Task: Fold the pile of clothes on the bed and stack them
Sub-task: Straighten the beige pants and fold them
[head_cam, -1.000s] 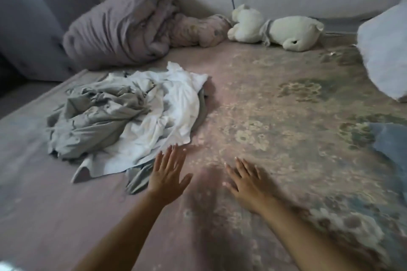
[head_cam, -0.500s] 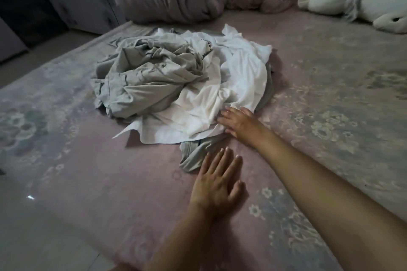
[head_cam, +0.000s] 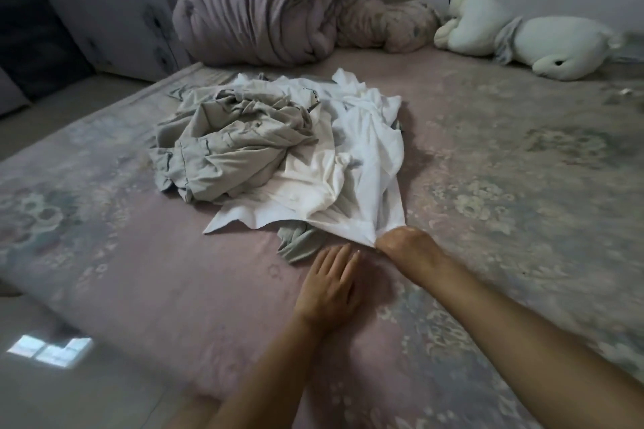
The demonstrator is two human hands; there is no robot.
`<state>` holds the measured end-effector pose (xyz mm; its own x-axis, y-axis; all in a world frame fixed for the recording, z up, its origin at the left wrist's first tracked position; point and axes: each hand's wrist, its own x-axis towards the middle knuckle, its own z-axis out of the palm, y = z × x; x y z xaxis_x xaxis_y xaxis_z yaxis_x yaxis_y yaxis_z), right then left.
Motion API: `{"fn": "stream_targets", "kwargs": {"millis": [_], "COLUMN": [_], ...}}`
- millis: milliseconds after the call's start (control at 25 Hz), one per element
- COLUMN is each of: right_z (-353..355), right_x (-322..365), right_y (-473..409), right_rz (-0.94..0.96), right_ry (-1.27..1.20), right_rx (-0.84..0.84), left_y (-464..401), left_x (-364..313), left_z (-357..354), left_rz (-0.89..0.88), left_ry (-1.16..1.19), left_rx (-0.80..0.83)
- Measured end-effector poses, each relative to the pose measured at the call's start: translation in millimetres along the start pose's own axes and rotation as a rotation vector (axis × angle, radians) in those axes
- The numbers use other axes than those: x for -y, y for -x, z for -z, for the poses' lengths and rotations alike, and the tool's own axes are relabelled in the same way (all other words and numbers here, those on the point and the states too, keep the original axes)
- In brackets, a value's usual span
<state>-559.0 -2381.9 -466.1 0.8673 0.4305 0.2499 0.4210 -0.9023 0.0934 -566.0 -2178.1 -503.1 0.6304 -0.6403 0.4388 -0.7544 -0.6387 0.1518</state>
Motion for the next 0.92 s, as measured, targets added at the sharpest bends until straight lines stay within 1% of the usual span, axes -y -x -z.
{"fn": "stream_targets", "kwargs": {"millis": [80, 160, 240, 320, 440, 480, 560, 680, 720, 760, 840, 920], "right_z": [0, 9, 16, 12, -6, -11, -19, -17, -15, -9, 8, 20], "right_x": [0, -3, -2, -4, -11, -11, -9, -14, -23, -35, -53, -57], "right_y": [-14, -40, -69, -102, -136, -143, -151, -150, -144, -134, -118, -104], "right_rz": [0.002, -0.101, -0.170, -0.162, -0.071, -0.006, 0.126, 0.192, 0.152, 0.080, -0.097, -0.187], "right_ry": [-0.039, -0.158, -0.229, -0.259, -0.196, -0.148, -0.084, -0.071, -0.092, -0.139, -0.183, -0.204], "right_rx": [0.021, 0.009, 0.014, 0.043, 0.220, 0.217, 0.149, 0.026, -0.001, 0.007, 0.054, 0.131], "left_y": [-11, -29, -35, -25, -11, -10, -12, -13, -13, -12, -12, -14], "left_x": [18, 50, 77, 89, 91, 91, 92, 93, 92, 92, 94, 89], "left_z": [10, 19, 23, 8, -15, -17, -14, -14, -16, -16, -13, -10], "left_rz": [-0.047, 0.018, 0.126, 0.231, 0.269, 0.258, 0.232, 0.233, 0.238, 0.247, 0.267, 0.251], "left_ry": [-0.086, -0.143, -0.143, -0.141, -0.157, -0.169, -0.188, -0.160, -0.155, -0.150, -0.169, -0.150], "left_rx": [-0.042, -0.060, 0.052, 0.179, 0.164, 0.151, 0.112, 0.076, 0.073, 0.082, 0.090, 0.066]}}
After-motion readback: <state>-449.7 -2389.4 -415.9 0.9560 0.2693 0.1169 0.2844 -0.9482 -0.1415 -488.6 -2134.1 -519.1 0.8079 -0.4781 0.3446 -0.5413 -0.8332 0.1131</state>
